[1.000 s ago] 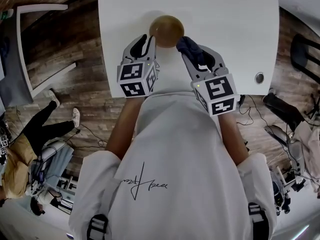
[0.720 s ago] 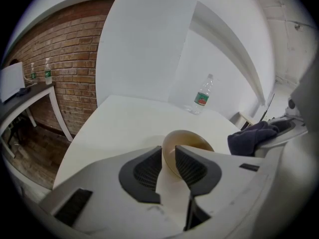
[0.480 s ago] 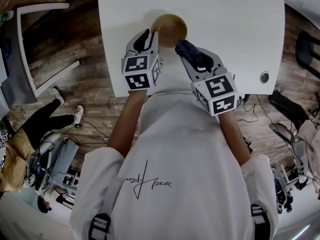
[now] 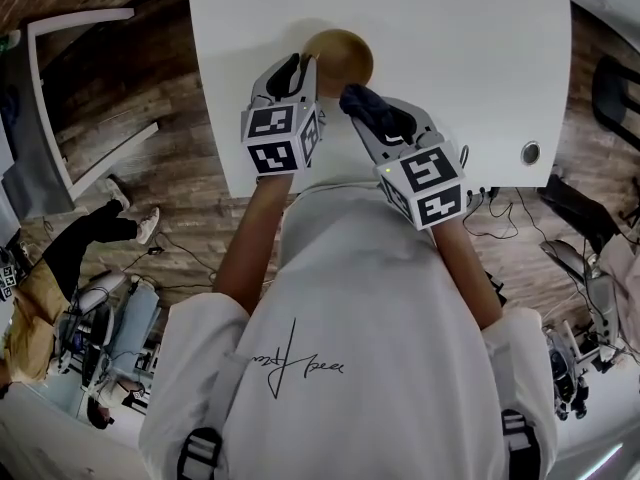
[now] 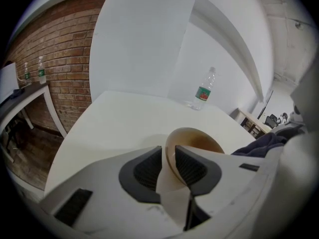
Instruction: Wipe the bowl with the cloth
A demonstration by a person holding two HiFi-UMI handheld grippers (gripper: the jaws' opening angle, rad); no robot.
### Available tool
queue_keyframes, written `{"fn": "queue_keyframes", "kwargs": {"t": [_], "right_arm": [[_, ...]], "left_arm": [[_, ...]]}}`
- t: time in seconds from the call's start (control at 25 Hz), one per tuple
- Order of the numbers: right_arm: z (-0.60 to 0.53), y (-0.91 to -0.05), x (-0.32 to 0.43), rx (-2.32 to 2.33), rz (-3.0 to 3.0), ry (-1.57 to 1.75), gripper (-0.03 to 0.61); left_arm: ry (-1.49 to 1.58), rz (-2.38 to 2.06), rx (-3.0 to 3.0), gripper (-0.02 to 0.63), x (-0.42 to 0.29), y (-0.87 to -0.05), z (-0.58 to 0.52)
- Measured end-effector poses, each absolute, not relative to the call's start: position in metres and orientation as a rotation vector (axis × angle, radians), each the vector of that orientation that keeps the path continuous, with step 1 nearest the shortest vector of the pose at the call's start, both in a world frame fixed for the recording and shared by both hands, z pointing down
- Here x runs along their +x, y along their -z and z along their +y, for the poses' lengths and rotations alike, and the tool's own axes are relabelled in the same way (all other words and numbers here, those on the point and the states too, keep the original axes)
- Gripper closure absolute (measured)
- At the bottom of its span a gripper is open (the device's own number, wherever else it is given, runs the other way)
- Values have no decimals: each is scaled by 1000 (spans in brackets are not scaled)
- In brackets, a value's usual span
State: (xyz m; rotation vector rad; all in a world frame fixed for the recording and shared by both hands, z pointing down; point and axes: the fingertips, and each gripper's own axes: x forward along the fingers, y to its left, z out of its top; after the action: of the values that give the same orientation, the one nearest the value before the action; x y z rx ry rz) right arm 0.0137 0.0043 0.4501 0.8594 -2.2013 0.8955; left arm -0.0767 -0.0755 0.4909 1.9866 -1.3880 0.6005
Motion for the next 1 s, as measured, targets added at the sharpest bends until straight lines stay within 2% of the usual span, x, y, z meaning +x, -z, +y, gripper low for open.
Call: {"fn": "queue_keyframes", "kwargs": {"t": [0.56, 0.64, 1.0], "right_arm": [[3, -458, 0, 812, -2180, -953, 459], [1, -459, 0, 811, -2175, -960, 459], [-9, -465, -11, 800, -2169, -978, 459]], "left_arm": [[-594, -1359, 2000, 541, -69, -493, -94], [-589, -1357, 2000, 580, -69, -494, -97], [-557, -1326, 2004, 584, -79, -499, -109]]}}
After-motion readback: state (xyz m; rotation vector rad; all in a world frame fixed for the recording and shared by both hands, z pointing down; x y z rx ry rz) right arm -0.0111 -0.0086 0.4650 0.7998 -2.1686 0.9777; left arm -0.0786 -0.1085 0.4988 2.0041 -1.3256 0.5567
